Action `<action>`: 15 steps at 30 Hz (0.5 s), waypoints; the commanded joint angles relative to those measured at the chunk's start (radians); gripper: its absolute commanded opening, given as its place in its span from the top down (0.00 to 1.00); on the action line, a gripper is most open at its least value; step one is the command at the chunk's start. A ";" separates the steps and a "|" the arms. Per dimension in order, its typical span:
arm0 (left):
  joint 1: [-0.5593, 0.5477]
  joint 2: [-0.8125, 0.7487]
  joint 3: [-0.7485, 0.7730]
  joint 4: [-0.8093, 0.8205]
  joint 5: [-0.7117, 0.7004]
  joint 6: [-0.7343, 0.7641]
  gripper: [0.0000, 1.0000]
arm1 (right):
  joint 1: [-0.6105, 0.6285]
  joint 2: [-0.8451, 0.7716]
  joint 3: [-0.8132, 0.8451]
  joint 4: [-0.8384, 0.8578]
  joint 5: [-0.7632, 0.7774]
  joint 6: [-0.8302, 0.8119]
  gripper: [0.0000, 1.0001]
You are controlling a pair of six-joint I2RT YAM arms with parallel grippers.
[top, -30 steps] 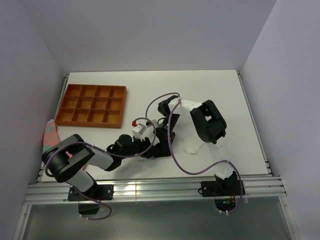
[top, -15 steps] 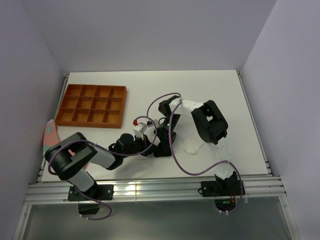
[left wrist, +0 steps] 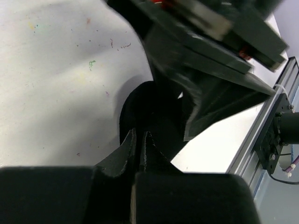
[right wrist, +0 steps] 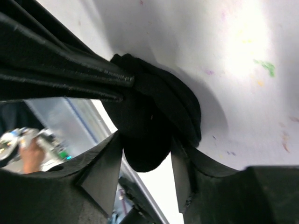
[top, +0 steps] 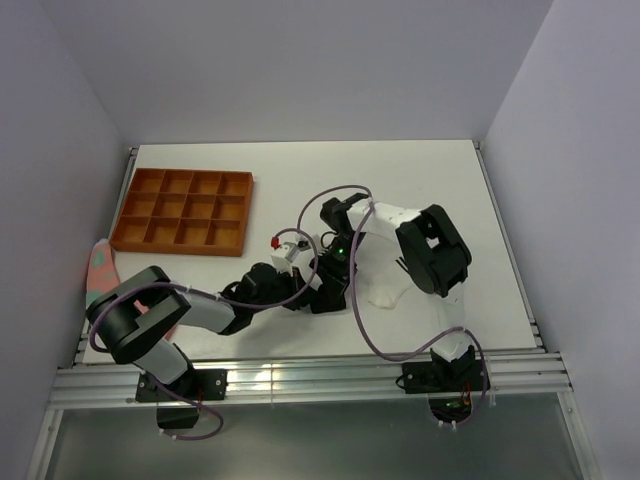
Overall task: Roll the socks
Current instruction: Roll the sock at the center of the board.
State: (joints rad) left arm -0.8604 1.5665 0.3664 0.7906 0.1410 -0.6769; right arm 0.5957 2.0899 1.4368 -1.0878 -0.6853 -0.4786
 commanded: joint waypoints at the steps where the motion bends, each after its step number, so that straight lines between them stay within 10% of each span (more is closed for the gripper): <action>1: -0.011 0.043 0.022 -0.169 -0.044 -0.019 1.00 | -0.010 -0.054 -0.056 0.186 0.202 -0.026 0.46; 15: -0.012 0.099 0.086 -0.286 -0.061 -0.043 1.00 | -0.020 -0.295 -0.206 0.331 0.243 0.005 0.37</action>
State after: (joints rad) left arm -0.8635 1.6222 0.4587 0.6922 0.1062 -0.7391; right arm 0.5949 1.8580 1.2598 -0.8497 -0.5148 -0.4648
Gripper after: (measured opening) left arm 0.034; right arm 0.624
